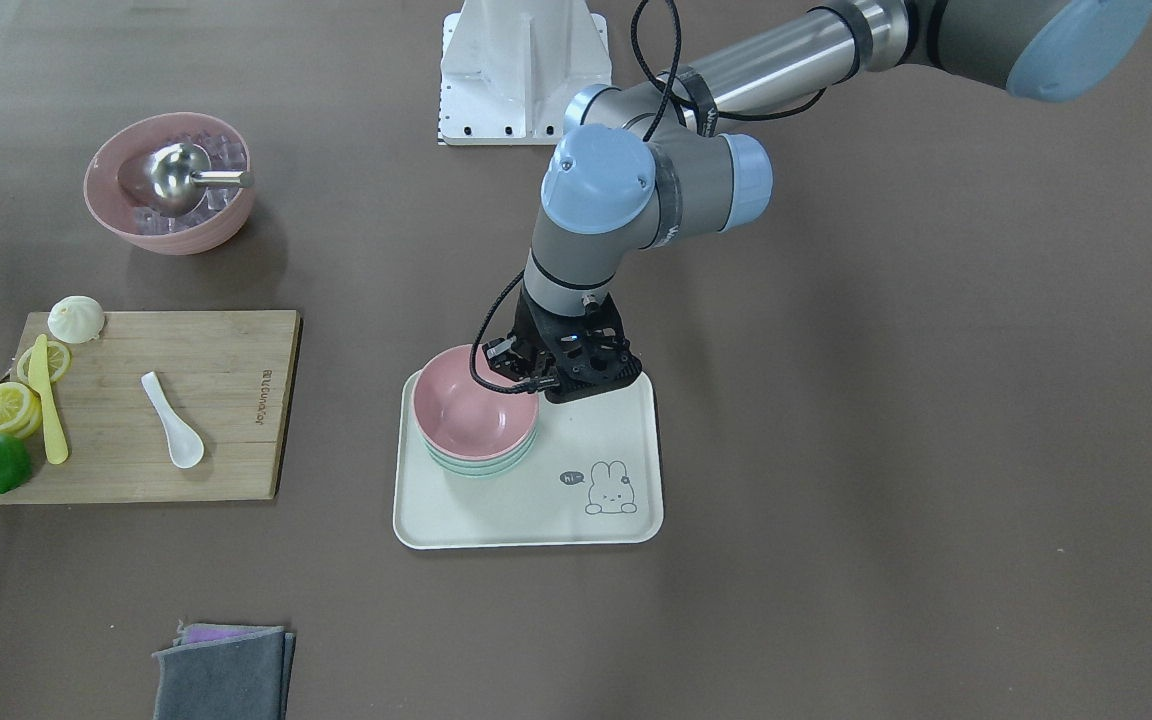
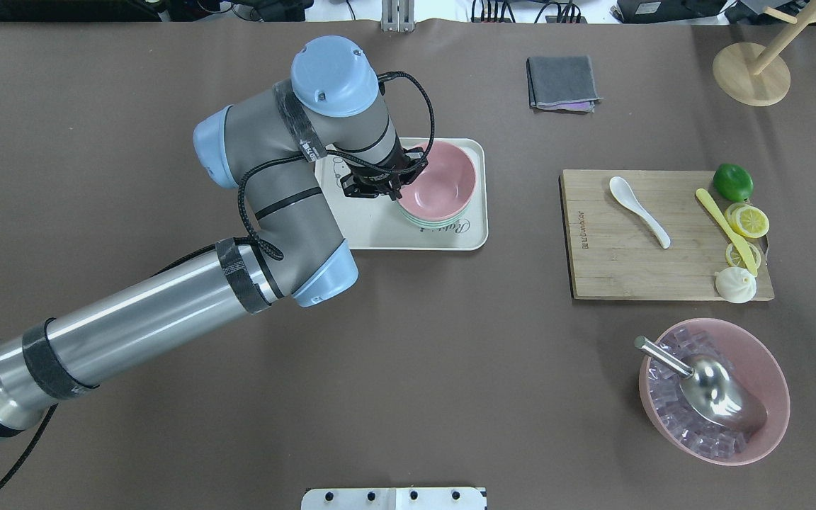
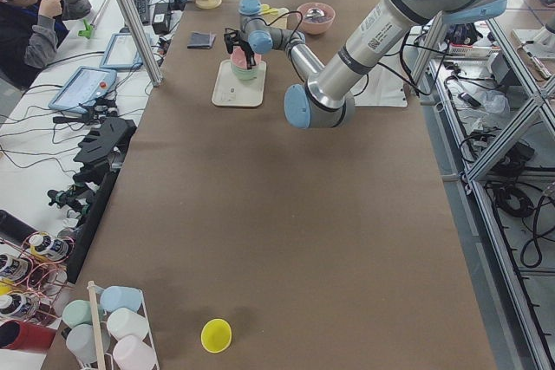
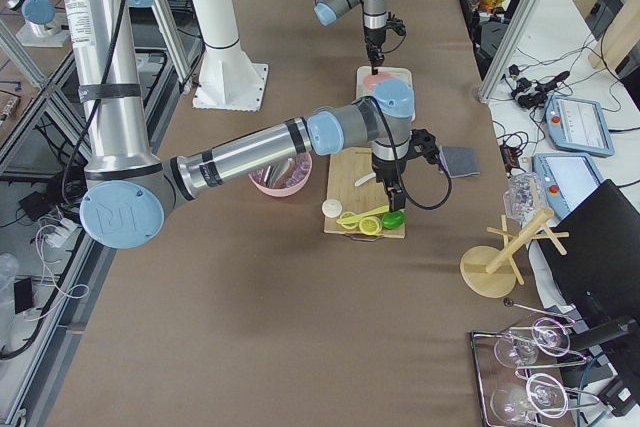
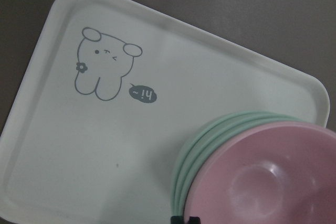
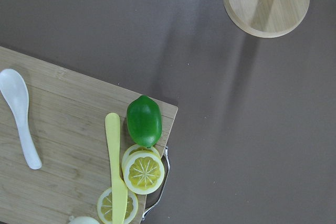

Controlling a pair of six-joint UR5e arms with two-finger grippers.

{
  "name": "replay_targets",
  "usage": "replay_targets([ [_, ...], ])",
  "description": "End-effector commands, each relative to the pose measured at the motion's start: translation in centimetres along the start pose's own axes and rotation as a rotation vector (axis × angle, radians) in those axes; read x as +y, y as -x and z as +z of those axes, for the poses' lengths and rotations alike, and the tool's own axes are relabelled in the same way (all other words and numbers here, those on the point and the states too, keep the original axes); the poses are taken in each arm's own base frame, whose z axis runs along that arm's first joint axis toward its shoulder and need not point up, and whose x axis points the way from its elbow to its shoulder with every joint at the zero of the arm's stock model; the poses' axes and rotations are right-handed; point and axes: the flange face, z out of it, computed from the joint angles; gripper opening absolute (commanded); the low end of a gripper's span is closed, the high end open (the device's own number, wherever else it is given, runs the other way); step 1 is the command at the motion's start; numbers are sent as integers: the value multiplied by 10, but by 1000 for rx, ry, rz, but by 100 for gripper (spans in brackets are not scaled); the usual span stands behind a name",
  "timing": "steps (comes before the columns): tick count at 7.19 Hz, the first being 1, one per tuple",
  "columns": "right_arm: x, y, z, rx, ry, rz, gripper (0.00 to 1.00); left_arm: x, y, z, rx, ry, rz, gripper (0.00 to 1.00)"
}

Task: Stack pink bowl on green and place spoon
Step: 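Lower the pink bowl into the mint-green bowl and open the left gripper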

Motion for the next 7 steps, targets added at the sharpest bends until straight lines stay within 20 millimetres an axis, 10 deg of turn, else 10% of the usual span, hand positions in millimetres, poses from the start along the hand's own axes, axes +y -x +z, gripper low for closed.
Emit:
replay_targets([
  [1, -1, 0, 0, 0, -1, 0, 100, -2, 2, 2, -6, -6, 1, 0],
  [3, -1, 0, 0, 0, -1, 2, 100, -3, 1, 1, 5, -18, 6, 0],
  [4, -1, 0, 0, 0, -1, 2, 100, -3, 2, 2, 6, -18, 10, 32],
  [5, -1, 0, 0, 0, -1, 2, 100, -4, 4, 2, 5, -19, 65, 98],
  [7, -4, 6, 1, -3, 0, 17, 100, -41, 23, -19, 7, -7, 75, 99],
])
